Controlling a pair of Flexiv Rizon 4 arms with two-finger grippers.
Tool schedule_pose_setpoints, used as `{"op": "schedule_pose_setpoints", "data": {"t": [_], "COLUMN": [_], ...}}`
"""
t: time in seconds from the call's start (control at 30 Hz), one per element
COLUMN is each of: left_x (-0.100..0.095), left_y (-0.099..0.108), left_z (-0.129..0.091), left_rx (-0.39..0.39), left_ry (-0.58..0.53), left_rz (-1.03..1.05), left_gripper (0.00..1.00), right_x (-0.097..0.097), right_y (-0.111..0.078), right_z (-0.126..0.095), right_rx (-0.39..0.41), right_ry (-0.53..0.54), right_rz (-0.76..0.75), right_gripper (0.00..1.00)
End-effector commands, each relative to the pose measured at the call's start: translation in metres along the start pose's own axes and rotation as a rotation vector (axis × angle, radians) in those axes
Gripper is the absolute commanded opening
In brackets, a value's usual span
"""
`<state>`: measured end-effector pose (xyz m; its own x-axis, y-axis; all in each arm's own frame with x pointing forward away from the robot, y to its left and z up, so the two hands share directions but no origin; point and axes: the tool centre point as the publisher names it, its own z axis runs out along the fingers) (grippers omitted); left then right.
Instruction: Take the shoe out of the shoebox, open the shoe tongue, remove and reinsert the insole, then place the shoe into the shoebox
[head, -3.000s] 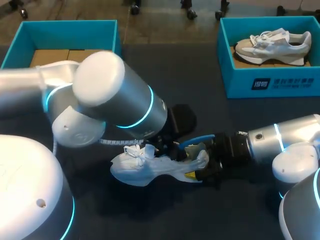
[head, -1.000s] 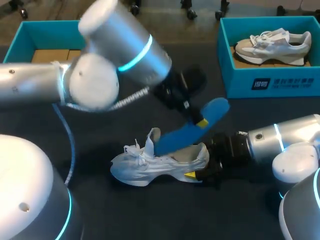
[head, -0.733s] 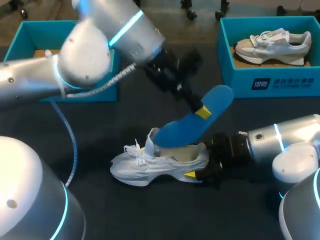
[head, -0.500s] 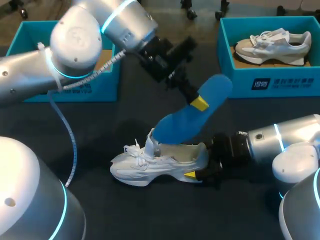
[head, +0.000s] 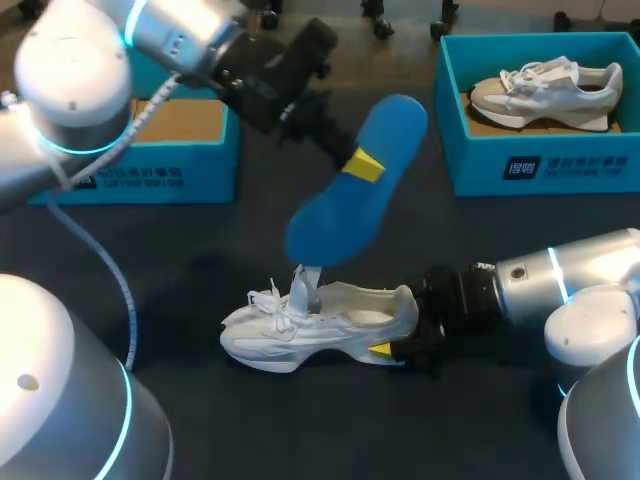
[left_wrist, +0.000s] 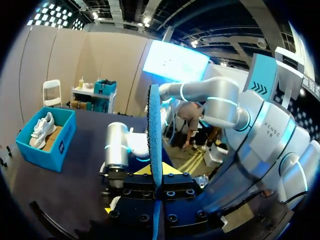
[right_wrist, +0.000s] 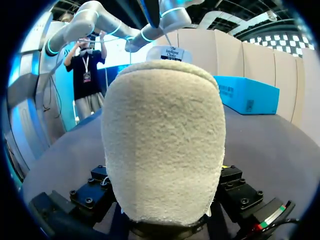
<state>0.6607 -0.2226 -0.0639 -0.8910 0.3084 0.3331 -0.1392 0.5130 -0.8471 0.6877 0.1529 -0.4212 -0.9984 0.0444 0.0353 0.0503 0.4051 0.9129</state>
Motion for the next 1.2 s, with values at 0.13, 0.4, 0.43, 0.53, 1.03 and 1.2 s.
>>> {"op": "schedule_pose_setpoints", "data": {"t": [0.13,0.4,0.43,0.53,1.03,1.2], "left_x": [0.021,0.021,0.021,0.025,0.096,0.096], "left_y": [0.0,0.0,0.0,0.005,-0.033,-0.033], "left_z": [-0.022,-0.022,-0.022,-0.02,-0.063,-0.063], "left_rx": [0.041,0.041,0.041,0.045,0.236,0.236], "left_ry": [-0.014,-0.014,-0.014,-0.013,-0.068,-0.068], "left_rz": [0.005,0.005,0.005,-0.004,-0.111,-0.111], "left_gripper": [0.0,0.0,0.0,0.0,0.0,0.0], "right_x": [0.001,0.001,0.001,0.001,0.001,0.001], "right_y": [-0.003,-0.003,-0.003,-0.003,-0.003,-0.003], "right_z": [0.001,0.001,0.001,0.001,0.001,0.001], "right_rx": [0.007,0.007,0.007,0.007,0.007,0.007], "right_ry": [0.0,0.0,0.0,0.0,0.0,0.0], "right_rz": [0.001,0.001,0.001,0.001,0.001,0.001], "right_gripper": [0.0,0.0,0.0,0.0,0.0,0.0]}}
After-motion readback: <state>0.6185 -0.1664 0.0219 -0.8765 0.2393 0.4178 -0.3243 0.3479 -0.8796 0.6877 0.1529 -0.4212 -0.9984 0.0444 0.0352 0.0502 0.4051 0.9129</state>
